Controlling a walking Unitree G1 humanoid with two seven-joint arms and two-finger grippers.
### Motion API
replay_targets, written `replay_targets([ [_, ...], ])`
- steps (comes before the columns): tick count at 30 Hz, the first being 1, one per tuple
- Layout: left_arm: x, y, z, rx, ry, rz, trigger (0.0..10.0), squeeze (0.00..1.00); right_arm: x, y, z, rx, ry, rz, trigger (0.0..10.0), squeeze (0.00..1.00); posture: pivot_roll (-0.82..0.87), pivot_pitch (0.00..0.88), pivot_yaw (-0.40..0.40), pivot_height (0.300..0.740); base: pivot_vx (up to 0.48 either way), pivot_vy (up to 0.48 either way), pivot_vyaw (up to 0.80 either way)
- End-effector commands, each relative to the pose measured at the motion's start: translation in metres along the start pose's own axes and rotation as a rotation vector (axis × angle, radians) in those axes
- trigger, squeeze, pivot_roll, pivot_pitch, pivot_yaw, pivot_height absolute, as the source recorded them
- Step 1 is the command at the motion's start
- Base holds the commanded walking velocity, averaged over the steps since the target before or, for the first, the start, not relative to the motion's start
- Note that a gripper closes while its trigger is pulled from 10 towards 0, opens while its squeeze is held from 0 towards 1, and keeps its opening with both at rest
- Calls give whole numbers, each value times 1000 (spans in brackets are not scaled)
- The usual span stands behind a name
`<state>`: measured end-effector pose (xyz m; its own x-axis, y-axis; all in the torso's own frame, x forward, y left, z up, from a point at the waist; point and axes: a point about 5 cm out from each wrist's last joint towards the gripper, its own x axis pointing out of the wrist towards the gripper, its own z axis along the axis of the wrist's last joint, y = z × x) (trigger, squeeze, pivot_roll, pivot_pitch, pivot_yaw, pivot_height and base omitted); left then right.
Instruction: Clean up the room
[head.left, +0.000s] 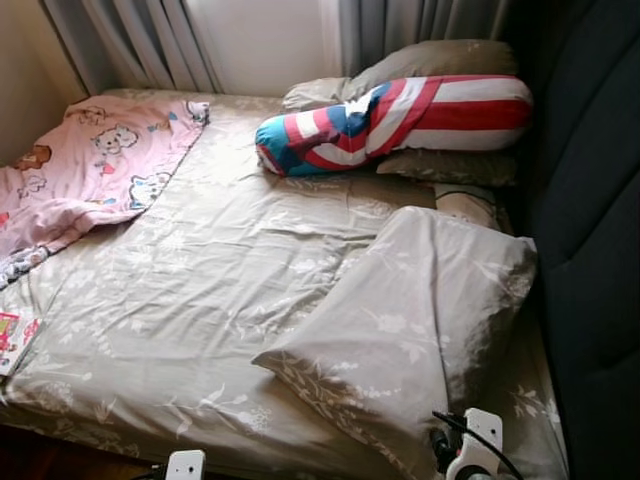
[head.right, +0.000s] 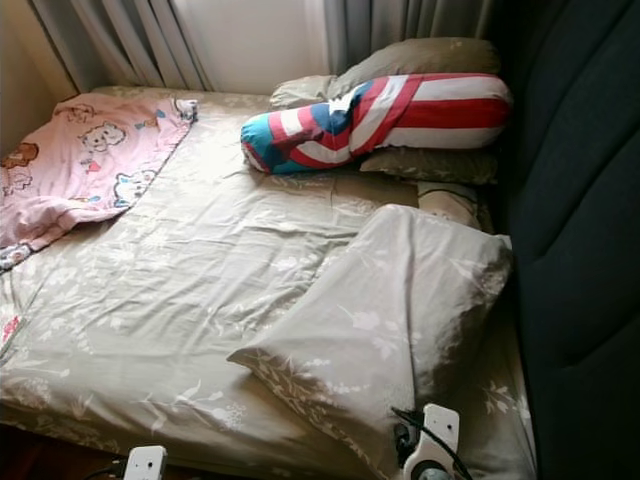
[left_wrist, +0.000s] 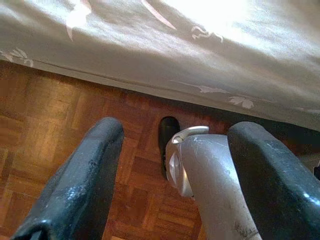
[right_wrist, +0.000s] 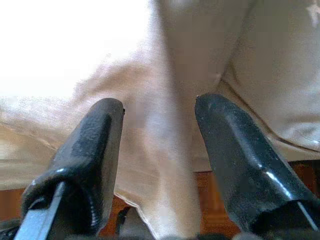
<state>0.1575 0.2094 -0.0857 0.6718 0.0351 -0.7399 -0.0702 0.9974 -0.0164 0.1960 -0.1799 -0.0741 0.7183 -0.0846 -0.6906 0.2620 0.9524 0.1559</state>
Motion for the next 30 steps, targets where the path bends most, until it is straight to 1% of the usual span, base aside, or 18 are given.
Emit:
replay_targets([
  [1, -2, 3, -5, 1, 12, 3, 10000, 0, -2, -1, -6, 13, 12, -3, 10000, 0, -29, 102, 14, 740, 0, 435, 0],
  [7, -3, 4, -6, 11, 9, -2, 10000, 0, -3, -2, -6, 19, -7, -22, 10000, 0, -25, 110, 16, 740, 0, 56, 0],
  [8, -3, 4, -6, 13, 9, -3, 10000, 0, 3, 3, 14, 15, -64, -20, 10000, 0, -19, 114, 18, 740, 0, 0, 0],
  [9, -3, 4, -6, 16, 8, -5, 10000, 0, 9, -4, 30, 26, -52, -47, 10000, 0, -17, 115, 19, 740, 0, 0, 0],
  [10, -4, 4, -6, 18, 8, -5, 10000, 0, 11, -1, 40, 27, -84, -46, 10000, 0, -15, 118, 21, 740, 0, 0, 0],
  [12, -4, 5, -7, 21, 6, -6, 10000, 0, 14, 13, 63, 23, -200, -31, 10000, 0, -8, 126, 26, 740, 0, 0, 0],
  [13, -5, 5, -7, 24, 0, -8, 10000, 0, 15, 21, 77, 31, -263, -22, 10000, 1000, 1, 132, 29, 740, 0, 0, 0],
  [16, -6, 7, -9, 26, -7, -12, 10000, 0, 16, 23, 82, 35, -274, -30, 10000, 1000, 14, 145, 38, 740, 0, 0, 0],
  [20, -9, 9, -11, 29, -17, -20, 10000, 0, 18, 20, 87, 37, -252, -55, 10000, 1000, 27, 159, 47, 740, 0, 0, 0],
  [24, -14, 14, -18, 31, -22, -23, 10000, 0, 18, 15, 81, 8, -209, -85, 10000, 1000, 54, 198, 72, 740, 0, 0, 0],
  [29, -18, 16, -24, 42, -21, -29, 10000, 0, 18, 10, 77, 19, -185, -102, 10000, 1000, 70, 223, 87, 740, 0, 0, 0],
  [30, -20, 18, -27, 46, -17, -29, 10000, 0, 18, 9, 72, 20, -166, -103, 10000, 1000, 78, 235, 96, 740, 0, 0, 0],
])
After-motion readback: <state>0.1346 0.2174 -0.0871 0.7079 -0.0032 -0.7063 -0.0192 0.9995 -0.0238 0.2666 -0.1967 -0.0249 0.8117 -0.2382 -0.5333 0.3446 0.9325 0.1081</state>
